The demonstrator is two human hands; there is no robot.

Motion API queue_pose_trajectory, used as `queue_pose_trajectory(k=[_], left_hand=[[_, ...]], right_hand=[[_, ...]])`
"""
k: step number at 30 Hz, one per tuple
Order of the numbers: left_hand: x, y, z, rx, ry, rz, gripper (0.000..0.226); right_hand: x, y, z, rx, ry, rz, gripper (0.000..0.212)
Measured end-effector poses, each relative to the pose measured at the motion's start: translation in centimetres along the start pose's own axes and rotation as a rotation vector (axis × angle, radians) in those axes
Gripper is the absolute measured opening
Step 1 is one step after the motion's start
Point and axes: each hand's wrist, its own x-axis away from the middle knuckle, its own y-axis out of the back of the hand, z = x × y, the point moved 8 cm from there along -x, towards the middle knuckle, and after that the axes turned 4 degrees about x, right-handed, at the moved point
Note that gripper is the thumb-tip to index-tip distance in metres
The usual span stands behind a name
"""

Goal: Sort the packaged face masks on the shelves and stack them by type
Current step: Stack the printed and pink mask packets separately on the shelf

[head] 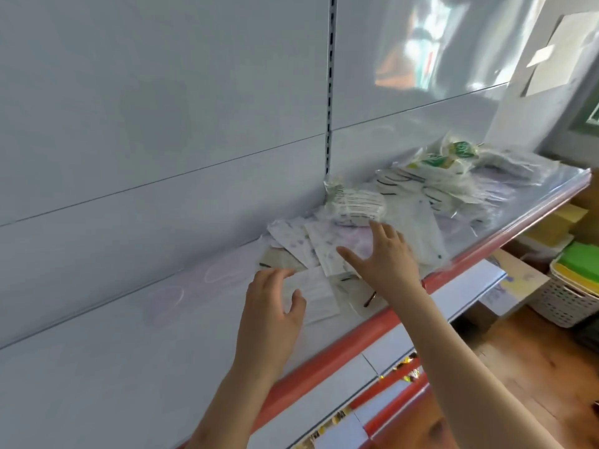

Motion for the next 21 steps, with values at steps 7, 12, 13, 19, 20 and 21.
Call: queue_pose_trajectory(k=[7, 12, 13, 19, 20, 21], left_hand=[[-2.6, -1.4, -0.8, 0.015, 0.013, -0.078, 0.025], [-3.9, -2.2, -0.5, 0.505, 0.311, -0.041, 0.019], [-4.0, -3.3, -0.3, 0.756, 0.448, 0.016, 0.029], [-4.2, -4.0, -0.1, 1.433, 0.801, 0.277, 0.072], [-4.2, -3.6, 0.8, 1.358, 0.808, 0.239, 0.06], [-4.2, -3.3, 1.7, 1.255, 0.811, 0.212, 0.05]], right_hand=[[-3.3, -1.1, -0.9, -0.115, 0.017, -0.143, 0.023], [0.0, 2.9, 1.4, -0.37, 0.127, -0.319, 0.015], [1.6, 3.6, 2.8, -0.389, 0.211, -0.372, 0.015], [5.8, 0.7, 5.4, -0.521, 0.663, -0.238, 0.046], [5.8, 0.4, 5.3, -0.547, 0.675, -0.17, 0.05], [5.9, 0.3, 5.4, -0.573, 0.687, -0.083, 0.052]])
